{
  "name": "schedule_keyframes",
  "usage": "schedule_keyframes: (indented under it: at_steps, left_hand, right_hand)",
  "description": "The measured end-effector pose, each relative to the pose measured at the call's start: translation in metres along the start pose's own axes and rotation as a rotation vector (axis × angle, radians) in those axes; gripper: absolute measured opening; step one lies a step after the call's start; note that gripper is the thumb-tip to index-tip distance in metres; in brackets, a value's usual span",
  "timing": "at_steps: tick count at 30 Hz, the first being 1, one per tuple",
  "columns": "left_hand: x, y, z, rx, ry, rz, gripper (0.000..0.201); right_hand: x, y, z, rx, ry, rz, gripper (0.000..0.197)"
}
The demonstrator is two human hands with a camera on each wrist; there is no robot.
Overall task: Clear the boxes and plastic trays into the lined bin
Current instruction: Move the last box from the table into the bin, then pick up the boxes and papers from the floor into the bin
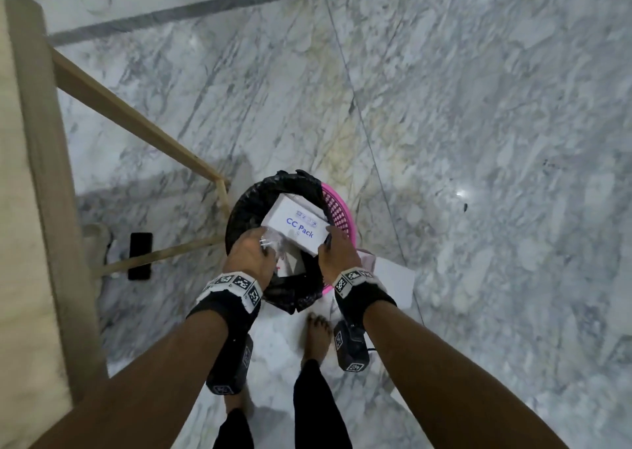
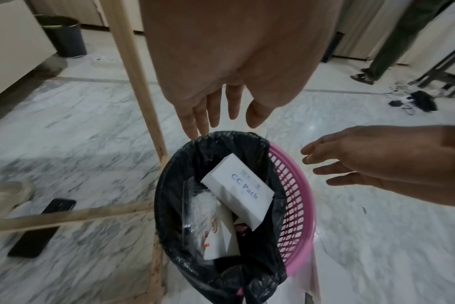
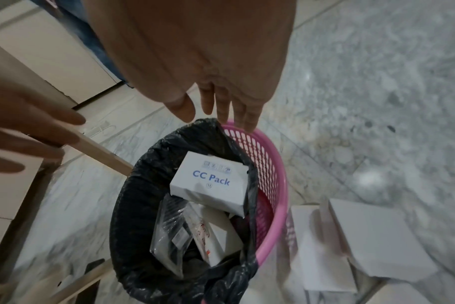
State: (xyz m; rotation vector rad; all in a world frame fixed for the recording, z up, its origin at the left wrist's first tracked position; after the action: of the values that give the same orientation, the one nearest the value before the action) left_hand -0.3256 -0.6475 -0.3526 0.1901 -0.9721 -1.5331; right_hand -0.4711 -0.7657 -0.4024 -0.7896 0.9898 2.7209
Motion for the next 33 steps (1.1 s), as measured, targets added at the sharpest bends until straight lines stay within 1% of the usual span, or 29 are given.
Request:
schedule_keyframes:
  at_steps: [3, 6, 9, 12, 14, 17, 20, 23, 25, 29, 31, 33]
  left_hand:
    - [0.020, 0.009, 0.012, -0.013, -0.079, -0.013, 0.049]
    - [0.048, 0.022, 0.039, -0.022, -0.198, -0.072, 0.052]
    - [0.076, 0.036, 0.084, -0.033, -0.353, -0.208, 0.049]
    - [0.095, 0.047, 0.132, 0.000, -0.515, -0.337, 0.051]
    - [0.106, 0.049, 0.166, -0.002, -0.603, -0.396, 0.051]
    - [0.128, 0.042, 0.210, -0.018, -0.734, -0.447, 0.050]
    - [0.148, 0.019, 0.238, -0.050, -0.821, -0.467, 0.050]
    - [0.160, -0.020, 0.261, -0.107, -0.868, -0.497, 0.050]
    - [0.157, -0.048, 0.266, -0.142, -0.869, -0.525, 0.050]
    - [0.135, -0.111, 0.247, -0.173, -0.826, -0.556, 0.050]
    - [0.119, -0.145, 0.224, -0.153, -0.805, -0.547, 0.048]
    - [0.092, -0.180, 0.198, -0.152, -0.743, -0.535, 0.047]
  right_hand:
    - [-0.011, 0.030, 0.028, 0.077, 0.025, 0.052, 0.043]
    - [-0.020, 0.056, 0.065, 0.143, 0.045, 0.089, 0.039]
    - [-0.027, 0.082, 0.113, 0.251, 0.081, 0.133, 0.040]
    - [-0.025, 0.106, 0.168, 0.388, 0.074, 0.159, 0.045]
    - [-0.016, 0.116, 0.204, 0.456, 0.047, 0.150, 0.049]
    - [0.009, 0.131, 0.255, 0.556, -0.013, 0.074, 0.053]
    - [0.043, 0.142, 0.296, 0.631, -0.081, 0.023, 0.054]
    - [0.089, 0.142, 0.323, 0.644, -0.142, -0.021, 0.058]
    - [0.124, 0.133, 0.331, 0.634, -0.198, -0.069, 0.060]
    - [0.193, 0.100, 0.317, 0.610, -0.270, -0.142, 0.059]
    - [0.222, 0.077, 0.295, 0.621, -0.260, -0.152, 0.059]
    - [0.250, 0.047, 0.270, 0.610, -0.260, -0.191, 0.059]
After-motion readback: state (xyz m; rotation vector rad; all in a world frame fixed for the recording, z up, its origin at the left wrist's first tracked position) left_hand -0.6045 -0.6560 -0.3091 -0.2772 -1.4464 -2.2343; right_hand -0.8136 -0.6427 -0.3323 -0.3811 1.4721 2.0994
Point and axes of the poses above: each hand's wrist, its own z-axis away from the middle knuckle, its own y-axis out of the back of the hand, x = y × z, the point moved 8 cm from there along -z, towards the middle knuckle, and after that the axes turned 1 degree about x, right-handed, at the moved point
